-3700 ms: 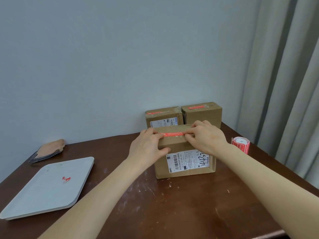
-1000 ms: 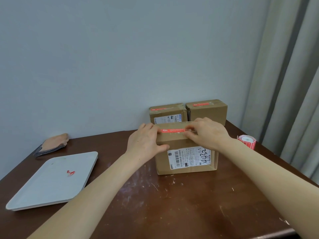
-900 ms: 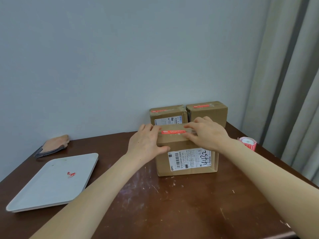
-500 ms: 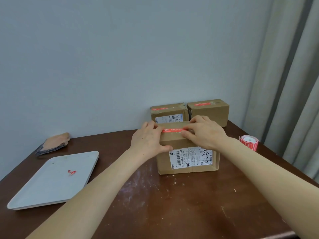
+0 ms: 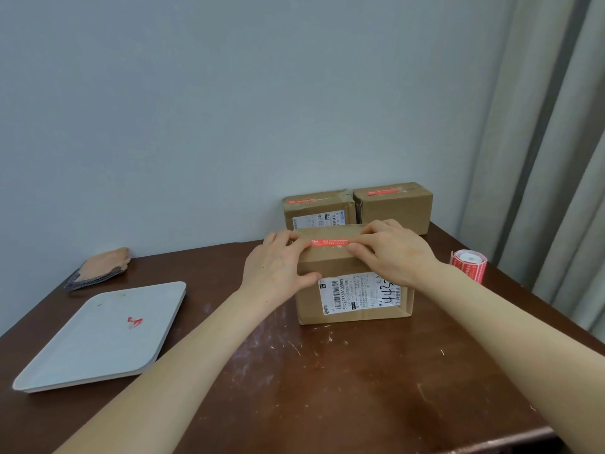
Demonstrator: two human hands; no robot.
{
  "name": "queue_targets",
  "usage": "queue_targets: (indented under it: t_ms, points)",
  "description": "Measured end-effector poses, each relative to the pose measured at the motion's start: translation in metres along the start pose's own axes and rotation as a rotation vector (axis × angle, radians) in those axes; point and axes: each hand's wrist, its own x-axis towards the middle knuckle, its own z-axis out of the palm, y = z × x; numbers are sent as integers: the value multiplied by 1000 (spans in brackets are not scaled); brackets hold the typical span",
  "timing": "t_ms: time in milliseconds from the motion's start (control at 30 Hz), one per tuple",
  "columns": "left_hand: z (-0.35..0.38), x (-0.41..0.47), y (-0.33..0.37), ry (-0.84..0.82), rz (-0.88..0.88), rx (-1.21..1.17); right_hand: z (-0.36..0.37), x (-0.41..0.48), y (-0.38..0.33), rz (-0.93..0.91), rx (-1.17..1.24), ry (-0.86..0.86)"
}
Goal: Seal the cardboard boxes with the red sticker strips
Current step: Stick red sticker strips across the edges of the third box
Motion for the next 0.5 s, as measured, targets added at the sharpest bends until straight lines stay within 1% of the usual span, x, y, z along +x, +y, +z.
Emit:
queue_targets:
  t_ms: [200,333,400,467,500]
  points:
    - [3,-5,0,24,16,0,-3,0,-1,0,2,15]
    - [4,-7,0,6,7,-66,-4,-1,1,-11,45,-28]
    - [3,-10,-2,-21,-33,-143,-10,-5,7,8,169,-20]
    - [4,-15,-7,-39,-128,-258,-16,-12,17,120,347,41]
    - [6,-17,-9,-61,-196,-325,-18,-16,22,195,393,62]
